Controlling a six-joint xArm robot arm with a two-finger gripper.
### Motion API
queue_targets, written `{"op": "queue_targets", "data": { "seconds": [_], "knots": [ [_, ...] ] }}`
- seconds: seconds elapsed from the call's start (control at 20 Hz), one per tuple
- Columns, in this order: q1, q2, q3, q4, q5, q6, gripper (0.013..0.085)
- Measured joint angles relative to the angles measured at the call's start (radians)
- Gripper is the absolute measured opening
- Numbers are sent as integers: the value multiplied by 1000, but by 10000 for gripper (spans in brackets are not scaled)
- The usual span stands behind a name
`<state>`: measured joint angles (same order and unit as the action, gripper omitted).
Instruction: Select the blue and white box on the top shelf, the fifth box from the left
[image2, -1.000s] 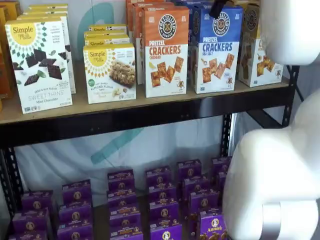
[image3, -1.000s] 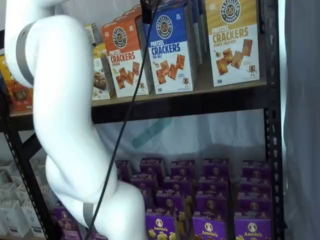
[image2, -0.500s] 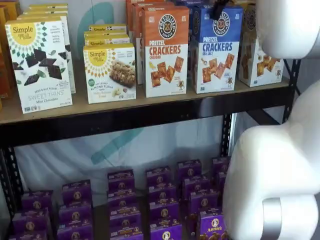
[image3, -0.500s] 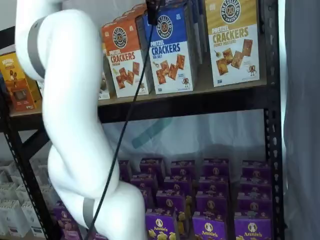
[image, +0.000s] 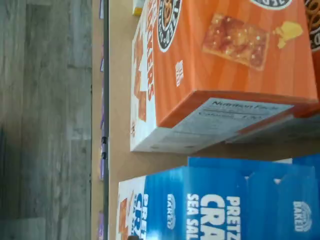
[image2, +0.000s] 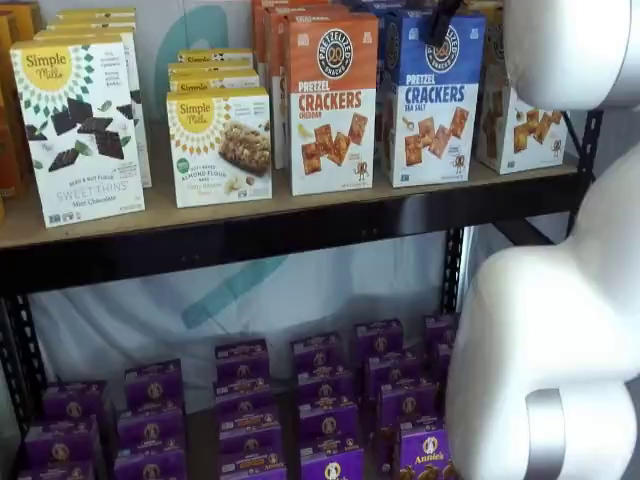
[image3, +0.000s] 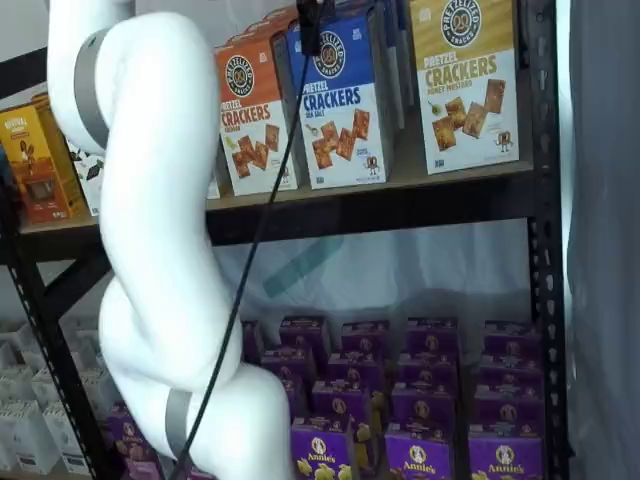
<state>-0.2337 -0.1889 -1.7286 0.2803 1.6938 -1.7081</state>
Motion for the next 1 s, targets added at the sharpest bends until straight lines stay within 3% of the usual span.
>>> {"op": "queue_targets", "data": {
  "seconds": [0.5, 1.0],
  "knots": [
    [37, 62, -75, -79, 106, 13, 850],
    [60, 68, -72, -117, 122, 21, 850]
  ]
}}
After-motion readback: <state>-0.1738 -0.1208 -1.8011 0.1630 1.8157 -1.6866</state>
